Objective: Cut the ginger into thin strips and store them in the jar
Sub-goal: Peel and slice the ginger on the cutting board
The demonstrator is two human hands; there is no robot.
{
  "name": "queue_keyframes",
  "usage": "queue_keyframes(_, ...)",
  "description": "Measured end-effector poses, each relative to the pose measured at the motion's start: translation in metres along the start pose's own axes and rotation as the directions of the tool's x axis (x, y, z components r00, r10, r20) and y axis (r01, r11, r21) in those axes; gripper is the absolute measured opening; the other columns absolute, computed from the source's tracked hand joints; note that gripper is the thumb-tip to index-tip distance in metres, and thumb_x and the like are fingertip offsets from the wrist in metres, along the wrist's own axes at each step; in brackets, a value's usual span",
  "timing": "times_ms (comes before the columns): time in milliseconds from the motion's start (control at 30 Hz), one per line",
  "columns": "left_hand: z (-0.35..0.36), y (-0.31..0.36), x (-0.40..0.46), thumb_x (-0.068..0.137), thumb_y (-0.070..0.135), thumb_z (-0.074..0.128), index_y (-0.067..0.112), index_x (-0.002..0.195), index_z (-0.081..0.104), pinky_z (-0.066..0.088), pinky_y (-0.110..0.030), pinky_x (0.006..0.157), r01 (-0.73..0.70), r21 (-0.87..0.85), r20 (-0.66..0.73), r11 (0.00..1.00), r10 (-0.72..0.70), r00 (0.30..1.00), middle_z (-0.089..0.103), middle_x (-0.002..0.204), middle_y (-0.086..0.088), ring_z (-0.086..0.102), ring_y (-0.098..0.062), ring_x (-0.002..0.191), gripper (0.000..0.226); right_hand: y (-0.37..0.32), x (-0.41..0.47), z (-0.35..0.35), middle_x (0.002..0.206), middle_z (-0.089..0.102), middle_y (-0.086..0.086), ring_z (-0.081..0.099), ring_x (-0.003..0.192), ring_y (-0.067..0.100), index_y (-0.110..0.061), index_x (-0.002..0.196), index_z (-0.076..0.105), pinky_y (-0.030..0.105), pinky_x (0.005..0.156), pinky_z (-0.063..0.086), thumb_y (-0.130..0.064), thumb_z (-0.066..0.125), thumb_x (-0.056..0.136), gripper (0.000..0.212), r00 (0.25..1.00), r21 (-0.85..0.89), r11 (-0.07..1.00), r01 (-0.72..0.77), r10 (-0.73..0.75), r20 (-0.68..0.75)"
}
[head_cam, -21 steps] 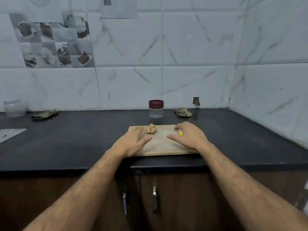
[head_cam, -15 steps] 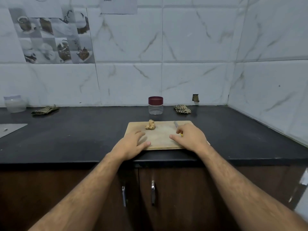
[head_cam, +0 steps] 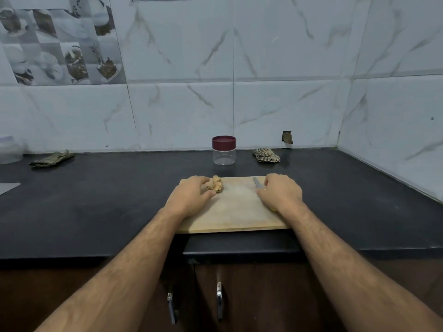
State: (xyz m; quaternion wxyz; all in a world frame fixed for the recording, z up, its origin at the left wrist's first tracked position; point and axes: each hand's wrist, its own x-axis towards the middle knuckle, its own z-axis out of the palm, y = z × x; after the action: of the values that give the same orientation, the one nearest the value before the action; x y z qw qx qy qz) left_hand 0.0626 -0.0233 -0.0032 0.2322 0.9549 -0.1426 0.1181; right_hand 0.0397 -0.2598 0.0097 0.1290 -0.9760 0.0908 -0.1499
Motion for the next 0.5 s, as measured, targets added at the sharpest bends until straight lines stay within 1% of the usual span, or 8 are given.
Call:
queue_keyframes(133,0.004,-0.001,0.025,0.09,0.05,0.06,0.019,0.136,0.055,0.045,-0.037,0.098,0.022,-0.002,0.008,1.0,-0.022,1.0,0.057,0.138,0.002,0.057,-0.018,0.118,0.056,-0.004,0.012,0.009,0.099,0.064,0.004,0.054,0.079,0.024,-0.017,0.081,0.055,0.029,0.061,0.041,-0.035,0.048,0.095,0.023,0.997,-0.028,0.997,-0.065,0.066,0.028)
queue_keyframes(200,0.008,0.0,0.035,0.089,0.053,0.06,0.018,0.137,0.054,0.046,-0.037,0.096,0.052,0.003,0.004,0.999,-0.052,0.999,0.058,0.136,0.003,0.056,-0.018,0.12,0.059,-0.004,0.012,0.012,0.094,0.062,0.003,0.052,0.076,0.023,-0.018,0.077,0.056,0.027,0.058,0.038,-0.031,0.048,0.096,0.024,0.997,-0.019,0.997,-0.068,0.069,0.037)
queue_keyframes(267,0.013,0.0,0.045,0.09,0.054,0.057,0.017,0.133,0.057,0.048,-0.037,0.092,0.092,0.025,-0.015,0.995,-0.092,0.996,0.063,0.125,0.003,0.058,-0.02,0.114,0.057,-0.003,0.01,0.013,0.089,0.059,0.001,0.05,0.076,0.022,-0.019,0.098,0.066,0.027,0.053,0.033,-0.025,0.05,0.095,0.018,0.998,-0.024,0.998,-0.052,0.052,0.035)
queue_keyframes(300,0.016,0.0,0.049,0.091,0.056,0.055,0.017,0.132,0.058,0.048,-0.038,0.09,0.112,0.032,-0.031,0.993,-0.111,0.993,0.065,0.119,0.004,0.059,-0.021,0.111,0.056,-0.002,0.009,0.015,0.089,0.059,0.001,0.05,0.077,0.023,-0.018,0.107,0.067,0.027,0.053,0.032,-0.024,0.05,0.095,0.022,0.998,-0.028,0.998,-0.048,0.049,0.033)
queue_keyframes(333,0.018,0.0,0.053,0.091,0.058,0.052,0.017,0.13,0.058,0.048,-0.038,0.09,0.132,0.035,-0.046,0.991,-0.13,0.99,0.067,0.115,0.004,0.06,-0.021,0.109,0.057,-0.001,0.008,0.016,0.09,0.06,0.002,0.05,0.078,0.023,-0.017,0.107,0.066,0.027,0.053,0.032,-0.024,0.051,0.094,0.022,0.999,-0.024,0.999,-0.046,0.047,0.028)
queue_keyframes(400,0.022,0.001,0.058,0.09,0.063,0.05,0.018,0.123,0.062,0.049,-0.037,0.087,0.158,0.041,-0.068,0.987,-0.155,0.985,0.071,0.108,0.005,0.062,-0.02,0.105,0.057,0.003,0.006,0.019,0.091,0.061,0.003,0.051,0.078,0.024,-0.017,0.085,0.057,0.029,0.054,0.033,-0.024,0.051,0.092,0.012,0.999,0.005,0.999,-0.051,0.051,0.014)
queue_keyframes(433,0.023,0.002,0.059,0.089,0.064,0.05,0.018,0.116,0.065,0.048,-0.036,0.082,0.164,0.048,-0.076,0.985,-0.16,0.984,0.071,0.103,0.005,0.063,-0.019,0.102,0.055,0.004,0.006,0.022,0.091,0.061,0.004,0.05,0.078,0.025,-0.018,0.077,0.052,0.029,0.054,0.033,-0.025,0.05,0.091,0.016,0.999,0.01,0.999,-0.053,0.052,0.008)
queue_keyframes(500,0.025,0.007,0.059,0.088,0.065,0.053,0.019,0.102,0.068,0.047,-0.033,0.074,0.173,0.058,-0.068,0.983,-0.169,0.983,0.071,0.093,0.005,0.063,-0.018,0.094,0.05,0.004,0.004,0.026,0.092,0.062,0.005,0.05,0.078,0.026,-0.016,0.078,0.055,0.03,0.054,0.031,-0.025,0.051,0.091,0.017,0.998,0.024,0.998,-0.051,0.051,-0.021)
